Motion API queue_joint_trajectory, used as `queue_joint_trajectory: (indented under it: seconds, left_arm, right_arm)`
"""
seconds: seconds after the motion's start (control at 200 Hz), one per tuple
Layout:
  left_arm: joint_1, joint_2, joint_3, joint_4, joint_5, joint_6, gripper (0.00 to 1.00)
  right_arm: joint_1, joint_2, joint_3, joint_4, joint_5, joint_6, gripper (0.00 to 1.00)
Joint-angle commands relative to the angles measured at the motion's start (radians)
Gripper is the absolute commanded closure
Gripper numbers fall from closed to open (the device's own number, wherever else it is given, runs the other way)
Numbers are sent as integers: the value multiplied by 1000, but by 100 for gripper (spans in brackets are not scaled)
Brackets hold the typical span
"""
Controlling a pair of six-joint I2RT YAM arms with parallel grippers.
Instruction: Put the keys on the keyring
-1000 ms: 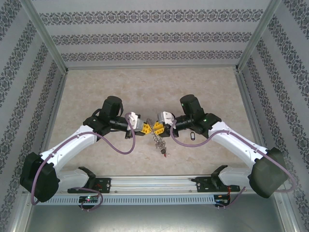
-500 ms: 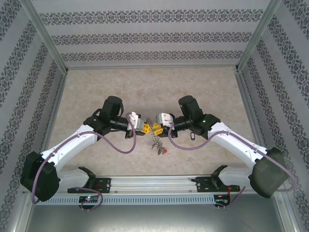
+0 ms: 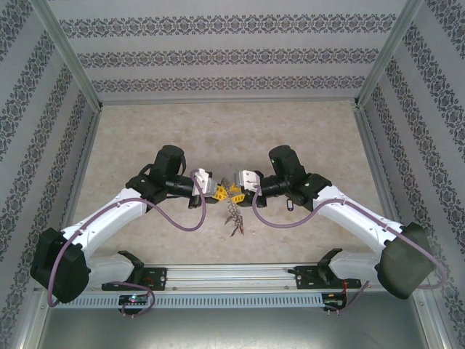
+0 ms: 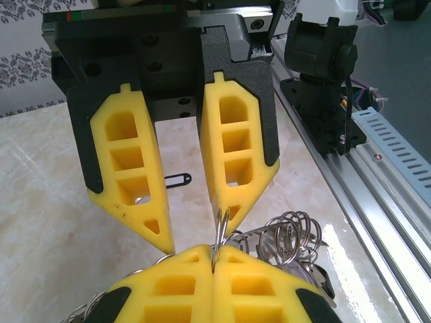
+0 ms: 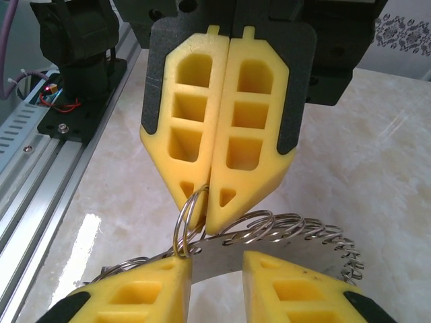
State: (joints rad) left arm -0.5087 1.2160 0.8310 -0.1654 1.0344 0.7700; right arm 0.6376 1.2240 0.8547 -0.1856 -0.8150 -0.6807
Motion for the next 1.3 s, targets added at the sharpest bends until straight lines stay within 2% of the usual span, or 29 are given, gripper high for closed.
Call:
queue_joint_trajectory:
  seconds: [0.0,0.185,0.315,0.515,0.63,0.829,0.909,1.019,1.119,1.294]
  left_arm:
    - [-4,-10,-12,78,-49,-18,100]
    - [-4,-19,-18,93,-57,-36,100]
    - [-4,-13,-14,91,-78,-59,100]
    - [-5,-6,-16,107,-143,-110,100]
    - [-4,-3,-24,126,-185,-135,100]
    - [-4,2,-38,162,-133,-145,100]
    - [-5,-1,-46,183,-110,-141,100]
    - [-5,0,-41,177,-81,-119,100]
    - [-4,0,-37,160,-62,-99,100]
    - [-5,5,-8,79,-54,-50,100]
  right_arm:
    - [27,-29,-2,53,-82,-3,72]
    - [27,-31,-12,50,-70,-10,73]
    - [26,-27,-9,57,-63,15,78]
    - [23,-29,-11,64,-38,35,77]
    - [16,-28,-15,42,-1,42,84]
    - [7,-18,-27,57,10,52,82]
    - [6,-1,-25,67,27,51,77]
    - [0,9,-24,71,50,32,76]
    - [-18,8,-14,63,18,27,81]
    - [-39,9,8,-3,-19,-4,99]
